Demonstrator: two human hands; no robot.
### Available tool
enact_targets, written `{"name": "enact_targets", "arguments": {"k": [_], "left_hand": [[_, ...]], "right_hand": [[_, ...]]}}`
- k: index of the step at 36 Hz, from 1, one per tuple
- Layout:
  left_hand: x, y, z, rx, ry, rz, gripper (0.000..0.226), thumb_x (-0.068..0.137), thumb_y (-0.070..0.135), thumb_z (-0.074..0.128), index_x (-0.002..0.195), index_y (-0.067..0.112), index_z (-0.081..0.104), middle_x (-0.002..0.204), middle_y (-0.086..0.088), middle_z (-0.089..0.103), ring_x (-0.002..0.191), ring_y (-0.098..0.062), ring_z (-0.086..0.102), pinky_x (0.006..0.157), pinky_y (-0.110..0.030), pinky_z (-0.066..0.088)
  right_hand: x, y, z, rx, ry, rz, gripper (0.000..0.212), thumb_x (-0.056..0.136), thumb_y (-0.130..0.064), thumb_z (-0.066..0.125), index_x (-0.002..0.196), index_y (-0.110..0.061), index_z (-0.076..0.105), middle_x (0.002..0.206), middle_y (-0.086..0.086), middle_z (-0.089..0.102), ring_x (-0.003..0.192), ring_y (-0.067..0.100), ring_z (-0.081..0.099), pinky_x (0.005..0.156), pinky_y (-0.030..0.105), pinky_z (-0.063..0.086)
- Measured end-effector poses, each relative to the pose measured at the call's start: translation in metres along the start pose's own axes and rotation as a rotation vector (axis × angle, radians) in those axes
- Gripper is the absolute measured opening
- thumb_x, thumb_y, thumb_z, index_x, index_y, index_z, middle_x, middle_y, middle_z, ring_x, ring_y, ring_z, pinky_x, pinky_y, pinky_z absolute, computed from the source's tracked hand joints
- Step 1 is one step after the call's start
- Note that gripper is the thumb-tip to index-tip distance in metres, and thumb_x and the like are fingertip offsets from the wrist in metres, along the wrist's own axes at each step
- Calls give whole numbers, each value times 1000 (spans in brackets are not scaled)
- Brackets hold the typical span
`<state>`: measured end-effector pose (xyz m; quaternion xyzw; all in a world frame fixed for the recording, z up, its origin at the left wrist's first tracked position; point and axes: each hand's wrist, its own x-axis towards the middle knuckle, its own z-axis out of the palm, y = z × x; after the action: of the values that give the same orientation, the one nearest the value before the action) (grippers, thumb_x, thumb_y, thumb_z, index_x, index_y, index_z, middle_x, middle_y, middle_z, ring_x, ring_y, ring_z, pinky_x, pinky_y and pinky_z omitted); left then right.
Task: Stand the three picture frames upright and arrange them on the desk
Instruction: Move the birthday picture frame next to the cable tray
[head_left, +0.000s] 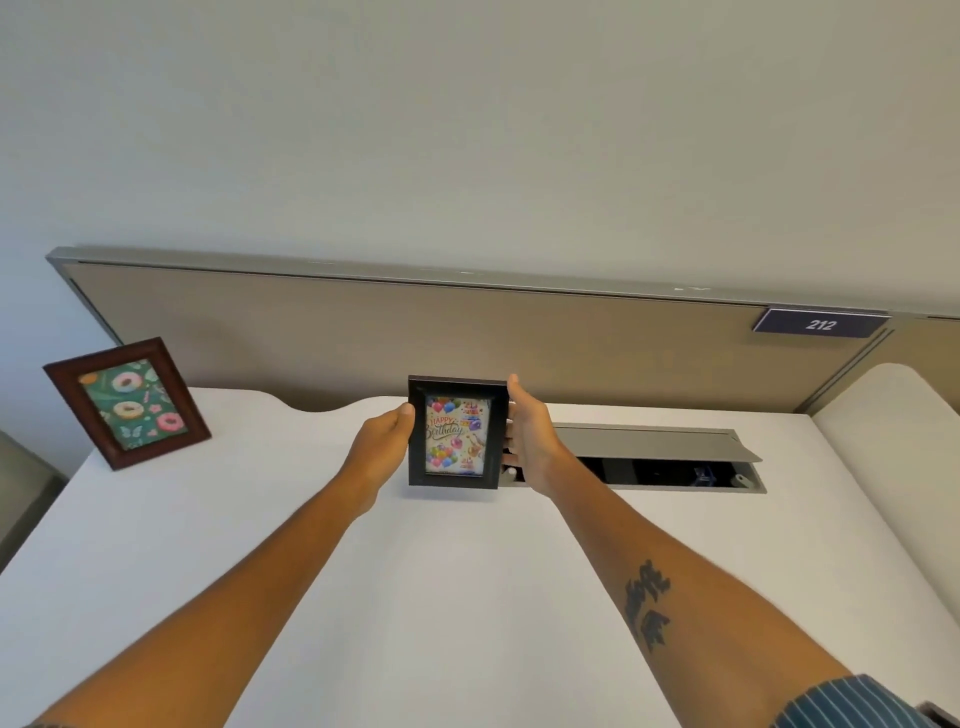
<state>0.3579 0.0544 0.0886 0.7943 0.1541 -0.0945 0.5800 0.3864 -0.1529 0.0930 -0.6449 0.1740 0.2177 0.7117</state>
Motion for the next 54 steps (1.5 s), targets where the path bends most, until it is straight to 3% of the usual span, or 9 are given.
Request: {"name": "enact_targets", "arguments": {"k": [3, 7, 18, 40, 45, 48, 50, 52, 54], "left_hand": [[19, -3, 0, -22, 9, -15, 53, 106, 52, 38, 143, 18, 54, 147, -8, 59, 136, -32, 55, 107, -44, 47], [38, -8, 2, -49, 28, -32, 55, 106, 52, 39, 146, 18, 52, 150, -9, 57, 138, -32, 53, 108, -44, 47], [66, -20, 5, -55, 14, -61, 58, 106, 54, 37, 150, 18, 48, 154, -9, 53, 141, -33, 51, 115, -49, 44], [58, -18, 19, -103, -68, -34, 55, 106, 50, 41, 152, 20, 46, 157, -9, 50, 143, -30, 47, 110, -44, 44], [47, -18, 21, 3, -15, -75, 62, 106, 54, 38, 160, 22, 32, 167, -8, 34, 151, -32, 35, 116, -50, 38], [32, -21, 22, 48, 25, -63, 63, 106, 52, 38, 161, 23, 26, 167, -9, 33, 151, -34, 36, 115, -51, 40], [20, -26, 23, 68, 45, -47, 65, 106, 51, 40, 162, 23, 23, 167, -10, 35, 150, -36, 38, 114, -52, 41], [6, -33, 25, 98, 53, -33, 68, 105, 50, 42, 163, 23, 20, 165, -11, 37, 148, -37, 40, 113, -52, 43], [-10, -42, 29, 146, 55, -23, 70, 104, 50, 45, 163, 22, 19, 165, -11, 38, 147, -37, 42, 113, -53, 43]], "right_hand": [[23, -3, 5, 2, 6, 16, 75, 100, -80, 35, 144, -24, 59, 145, 8, 67, 138, 33, 58, 122, 56, 36], [48, -4, 9, -10, 18, 20, 73, 101, -78, 36, 143, -23, 61, 139, 8, 71, 133, 32, 62, 107, 51, 43], [76, -2, 6, -26, 7, 25, 73, 102, -77, 36, 143, -23, 62, 133, 6, 73, 128, 29, 64, 114, 55, 42], [60, 5, -6, -114, 28, 120, 86, 99, -81, 33, 157, -20, 47, 159, 16, 55, 149, 37, 48, 129, 58, 31], [37, 4, -18, -167, 52, 57, 75, 108, -69, 33, 160, -16, 43, 163, 14, 50, 151, 33, 46, 128, 48, 35], [22, 7, -27, -316, 195, 35, 66, 111, -62, 33, 156, -17, 47, 158, 7, 52, 139, 29, 52, 115, 45, 40], [9, 17, -38, -428, 233, -122, 51, 112, -55, 37, 141, -18, 56, 142, 3, 59, 129, 24, 55, 104, 38, 40], [-8, 33, -51, -515, 247, -241, 42, 113, -47, 42, 136, -15, 60, 138, 3, 62, 137, 27, 56, 108, 37, 42], [-27, 50, -64, -652, 279, -274, 51, 113, -44, 45, 152, -11, 53, 155, 6, 56, 149, 25, 47, 120, 41, 40]]}}
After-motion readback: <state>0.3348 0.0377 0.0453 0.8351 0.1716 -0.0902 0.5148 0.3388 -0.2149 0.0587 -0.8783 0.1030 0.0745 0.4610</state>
